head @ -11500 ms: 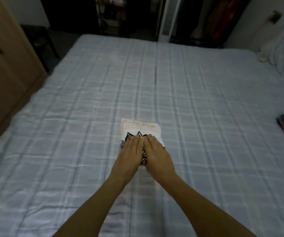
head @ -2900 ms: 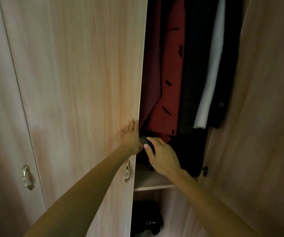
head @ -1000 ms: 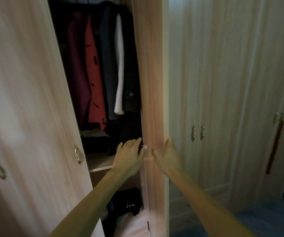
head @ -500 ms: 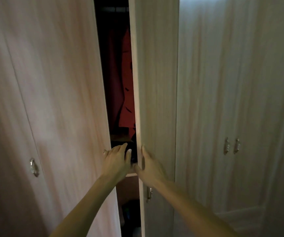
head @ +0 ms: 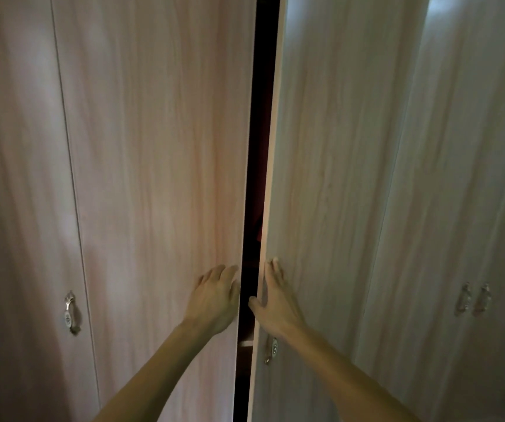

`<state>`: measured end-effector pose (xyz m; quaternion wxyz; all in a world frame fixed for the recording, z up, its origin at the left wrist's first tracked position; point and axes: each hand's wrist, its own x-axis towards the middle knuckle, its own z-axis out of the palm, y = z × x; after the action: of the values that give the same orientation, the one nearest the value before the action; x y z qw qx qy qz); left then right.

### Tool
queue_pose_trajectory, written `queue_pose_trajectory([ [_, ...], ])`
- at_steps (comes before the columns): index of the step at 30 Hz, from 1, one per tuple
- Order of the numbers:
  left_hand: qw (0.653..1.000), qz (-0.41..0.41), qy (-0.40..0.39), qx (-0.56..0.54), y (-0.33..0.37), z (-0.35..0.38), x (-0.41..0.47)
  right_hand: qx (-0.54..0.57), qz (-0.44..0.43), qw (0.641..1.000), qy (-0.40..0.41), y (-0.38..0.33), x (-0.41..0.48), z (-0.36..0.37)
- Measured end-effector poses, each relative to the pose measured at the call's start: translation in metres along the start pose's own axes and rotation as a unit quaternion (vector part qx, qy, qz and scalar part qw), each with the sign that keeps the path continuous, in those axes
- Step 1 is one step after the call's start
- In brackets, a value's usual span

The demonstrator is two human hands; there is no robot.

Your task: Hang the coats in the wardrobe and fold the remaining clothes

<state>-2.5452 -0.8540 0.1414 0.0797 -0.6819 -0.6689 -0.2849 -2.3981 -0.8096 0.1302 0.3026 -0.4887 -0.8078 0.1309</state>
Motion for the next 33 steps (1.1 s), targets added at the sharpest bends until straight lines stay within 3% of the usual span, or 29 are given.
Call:
queue_pose_trajectory([
  [11, 1.0, 0.001, -0.019, 0.013, -0.046, 0.026, 0.071, 0.004, -0.001, 1.0, 0.004, 0.004, 0.088, 0.043],
  [17, 1.0, 0.003, 0.01, 0.008, -0.056, 0.036, 0.104, 0.0, 0.001, 1.0, 0.005, 0.011, 0.126, 0.058],
  [30, 1.0, 0.006, 0.006, 0.013, -0.054, 0.037, 0.098, -0.012, -0.005, 1.0, 0.005, 0.01, 0.126, 0.047],
  [33, 1.0, 0.009, 0.016, -0.001, -0.052, 0.029, 0.079, -0.001, -0.021, 0.999, 0.05, 0.006, 0.107, 0.033],
])
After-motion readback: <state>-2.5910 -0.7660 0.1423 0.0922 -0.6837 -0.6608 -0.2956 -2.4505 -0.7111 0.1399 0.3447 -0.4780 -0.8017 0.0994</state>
